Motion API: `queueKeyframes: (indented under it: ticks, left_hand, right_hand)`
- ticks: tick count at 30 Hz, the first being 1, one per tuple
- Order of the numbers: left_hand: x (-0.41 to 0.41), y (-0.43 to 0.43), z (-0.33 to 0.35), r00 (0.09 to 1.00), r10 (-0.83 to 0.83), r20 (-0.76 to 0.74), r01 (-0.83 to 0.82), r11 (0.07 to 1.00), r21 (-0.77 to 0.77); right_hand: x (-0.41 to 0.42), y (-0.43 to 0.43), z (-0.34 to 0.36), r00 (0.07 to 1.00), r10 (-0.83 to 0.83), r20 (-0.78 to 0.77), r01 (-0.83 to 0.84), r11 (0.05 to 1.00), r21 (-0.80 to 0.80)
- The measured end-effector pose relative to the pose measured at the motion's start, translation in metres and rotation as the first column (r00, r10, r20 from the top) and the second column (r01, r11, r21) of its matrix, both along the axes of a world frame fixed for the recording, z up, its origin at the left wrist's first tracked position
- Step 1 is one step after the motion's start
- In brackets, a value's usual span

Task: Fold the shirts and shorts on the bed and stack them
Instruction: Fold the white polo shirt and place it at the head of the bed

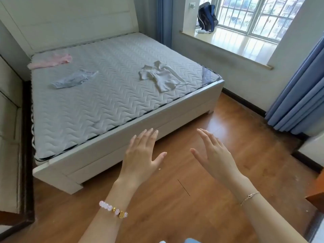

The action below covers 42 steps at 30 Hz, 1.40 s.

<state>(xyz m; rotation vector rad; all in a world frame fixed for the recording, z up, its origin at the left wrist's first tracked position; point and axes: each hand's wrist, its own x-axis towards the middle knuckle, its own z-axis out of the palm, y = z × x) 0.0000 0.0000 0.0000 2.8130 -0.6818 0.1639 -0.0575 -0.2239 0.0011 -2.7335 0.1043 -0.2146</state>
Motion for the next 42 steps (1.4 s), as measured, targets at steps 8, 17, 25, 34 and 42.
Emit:
queueKeyframes:
  ticks: [8,17,25,34,42]
  left_hand:
    - [0.070,-0.017,-0.001,0.998,-0.026,0.059,0.029,0.999,-0.043]
    - [0.195,-0.085,-0.010,0.997,0.007,0.076,-0.007,1.000,-0.002]
    - [0.318,-0.155,-0.003,0.993,0.069,0.097,-0.071,0.997,0.023]
    - [0.442,-0.185,-0.014,0.989,0.121,0.080,-0.124,0.992,0.033]
    - [0.579,-0.209,-0.031,0.993,0.110,0.042,-0.111,0.994,0.017]
  right_hand:
    - [0.071,-0.021,-0.004,0.999,-0.004,0.041,0.004,1.000,0.005]
    - [0.207,-0.090,-0.009,0.998,0.017,0.065,-0.017,1.000,0.014]
    - [0.337,-0.160,-0.003,0.994,0.102,0.031,-0.103,0.994,0.043]
    - [0.475,-0.198,-0.007,0.988,0.150,0.038,-0.150,0.989,-0.006]
    - [0.607,-0.214,-0.027,0.989,0.149,0.012,-0.149,0.989,-0.011]
